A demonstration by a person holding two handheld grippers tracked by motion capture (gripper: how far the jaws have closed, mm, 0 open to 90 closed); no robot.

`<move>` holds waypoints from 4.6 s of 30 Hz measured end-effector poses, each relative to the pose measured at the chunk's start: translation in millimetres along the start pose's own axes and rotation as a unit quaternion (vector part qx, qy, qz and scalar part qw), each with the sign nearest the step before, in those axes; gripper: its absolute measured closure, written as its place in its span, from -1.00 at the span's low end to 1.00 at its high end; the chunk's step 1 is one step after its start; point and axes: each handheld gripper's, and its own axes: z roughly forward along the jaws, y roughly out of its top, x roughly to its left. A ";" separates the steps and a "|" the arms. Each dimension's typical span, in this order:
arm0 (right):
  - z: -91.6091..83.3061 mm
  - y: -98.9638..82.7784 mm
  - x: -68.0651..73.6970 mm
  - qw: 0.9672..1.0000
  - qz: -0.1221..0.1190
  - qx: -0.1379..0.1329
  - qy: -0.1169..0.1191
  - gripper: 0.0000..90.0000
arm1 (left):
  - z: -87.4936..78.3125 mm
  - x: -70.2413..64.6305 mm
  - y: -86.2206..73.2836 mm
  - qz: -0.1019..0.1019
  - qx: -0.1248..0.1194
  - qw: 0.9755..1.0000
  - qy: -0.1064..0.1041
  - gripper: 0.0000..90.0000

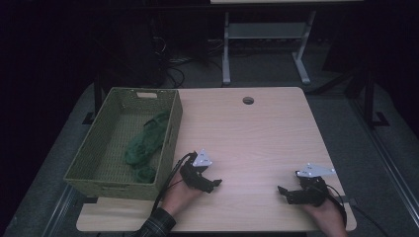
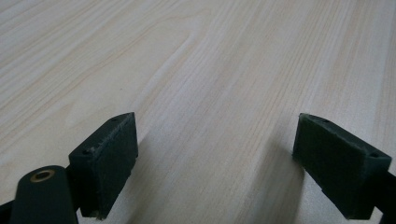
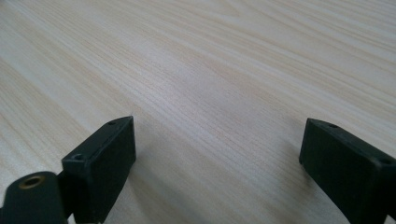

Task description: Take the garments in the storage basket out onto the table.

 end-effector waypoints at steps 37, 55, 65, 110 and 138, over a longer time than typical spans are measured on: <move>0.4 0.3 0.3 1.000 0.000 0.003 0.004 -0.80 | -19.0 5.8 7.5 -0.013 -0.001 1.000 -0.012 -0.70; 0.4 0.4 0.4 1.000 0.001 0.003 0.005 -0.80 | -26.8 5.1 19.1 -0.005 0.012 1.000 -0.015 -0.70; 0.7 0.5 0.2 1.000 -0.001 0.003 0.005 -0.81 | -32.3 5.1 24.6 -0.004 0.008 1.000 -0.019 -0.70; 0.7 0.5 0.1 1.000 -0.002 0.003 0.005 -0.81 | -61.9 15.2 64.8 0.010 -0.023 0.999 -0.046 -0.69; 0.7 0.5 0.2 1.000 -0.001 0.003 0.005 -0.81 | -95.3 49.6 77.4 0.005 -0.031 0.999 -0.028 -0.69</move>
